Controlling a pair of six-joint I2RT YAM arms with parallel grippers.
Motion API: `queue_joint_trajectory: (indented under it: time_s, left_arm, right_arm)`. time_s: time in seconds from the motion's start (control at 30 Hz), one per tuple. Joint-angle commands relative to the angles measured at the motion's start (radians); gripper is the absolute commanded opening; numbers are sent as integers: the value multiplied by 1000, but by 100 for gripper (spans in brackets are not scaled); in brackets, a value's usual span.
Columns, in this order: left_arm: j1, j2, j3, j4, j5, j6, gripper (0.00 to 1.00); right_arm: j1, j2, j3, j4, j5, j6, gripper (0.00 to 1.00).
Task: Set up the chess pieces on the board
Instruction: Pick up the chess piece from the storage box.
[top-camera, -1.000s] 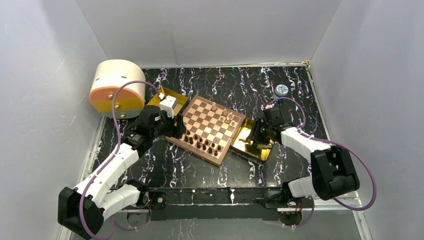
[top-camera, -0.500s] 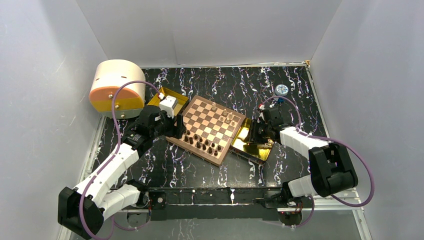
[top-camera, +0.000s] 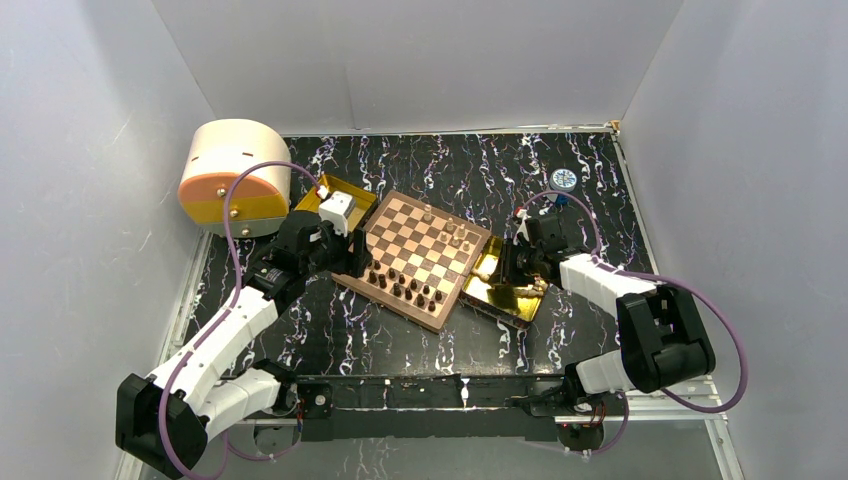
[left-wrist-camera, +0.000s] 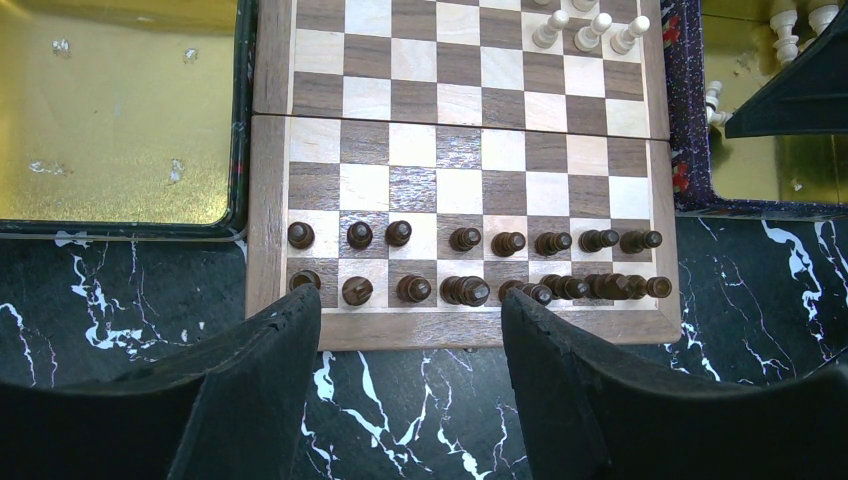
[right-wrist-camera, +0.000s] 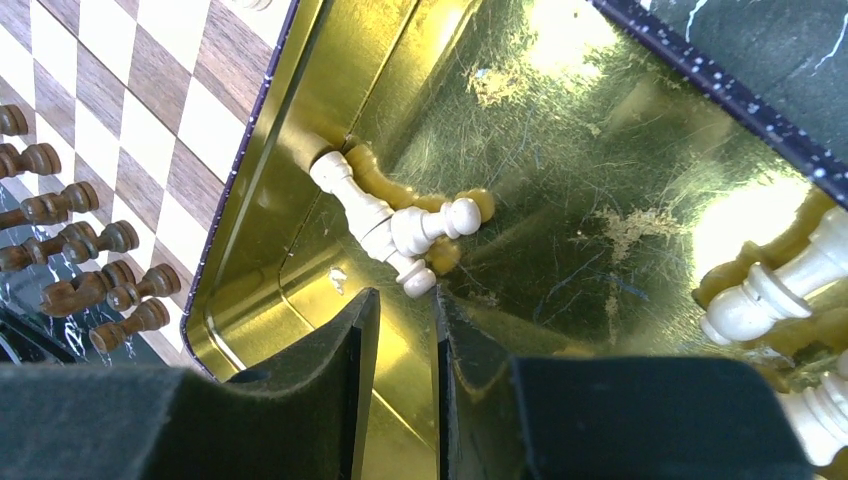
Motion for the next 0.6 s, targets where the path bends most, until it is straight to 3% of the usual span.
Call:
queue_joint_trajectory:
  time_s: [0.0, 0.23, 0.57]
  left_arm:
    - [-3, -15, -2, 17, -3, 10, 64]
    - [-3, -6, 0, 18, 0, 10, 64]
    - [-3, -5, -2, 18, -3, 10, 64]
  right_arm:
    - [-3, 7, 1, 57, -23, -16, 33]
    - [-3, 31, 13, 68, -24, -29, 39]
    - [-3, 60, 20, 75, -46, -63, 39]
